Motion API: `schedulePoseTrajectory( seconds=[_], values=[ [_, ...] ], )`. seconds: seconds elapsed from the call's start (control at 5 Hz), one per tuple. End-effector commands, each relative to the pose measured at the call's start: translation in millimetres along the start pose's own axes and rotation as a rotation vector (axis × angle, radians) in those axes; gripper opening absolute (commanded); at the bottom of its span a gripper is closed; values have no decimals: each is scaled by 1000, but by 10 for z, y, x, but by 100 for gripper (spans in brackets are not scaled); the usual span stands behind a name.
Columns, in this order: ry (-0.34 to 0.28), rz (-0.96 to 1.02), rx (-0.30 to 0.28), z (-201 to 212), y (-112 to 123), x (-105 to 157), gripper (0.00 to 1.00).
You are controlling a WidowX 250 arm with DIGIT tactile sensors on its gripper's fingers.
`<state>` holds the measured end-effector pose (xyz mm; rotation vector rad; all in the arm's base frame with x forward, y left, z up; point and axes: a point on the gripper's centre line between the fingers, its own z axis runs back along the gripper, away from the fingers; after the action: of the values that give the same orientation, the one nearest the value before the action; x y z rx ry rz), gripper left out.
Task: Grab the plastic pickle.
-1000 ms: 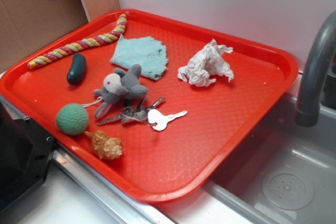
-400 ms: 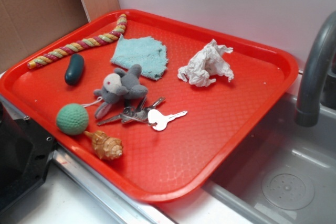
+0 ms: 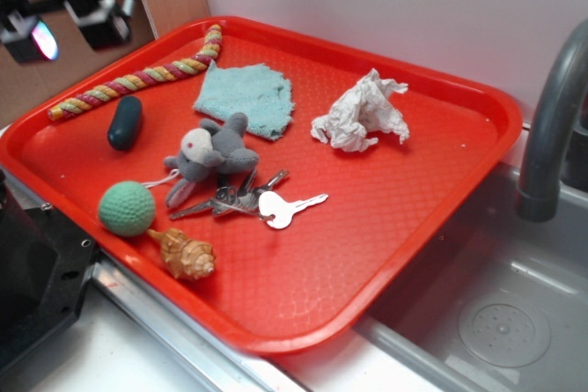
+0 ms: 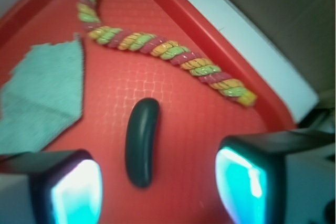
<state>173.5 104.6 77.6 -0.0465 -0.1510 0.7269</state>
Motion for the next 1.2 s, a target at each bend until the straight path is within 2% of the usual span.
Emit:
schedulePoseTrajectory(
  seconds=[0.0, 0.2, 0.4, 0.6, 0.8, 1.0],
  values=[
    [-10, -7, 18, -438, -58, -190, 100],
    [14, -69, 26, -545, -228, -314, 100],
    [11, -88, 22, -516, -253, -364, 0],
    [75, -171, 25, -454, -189, -370, 0],
    [102, -296, -21, -69, -255, -339, 0],
    [78, -461, -52, 433, -290, -377, 0]
  ],
)
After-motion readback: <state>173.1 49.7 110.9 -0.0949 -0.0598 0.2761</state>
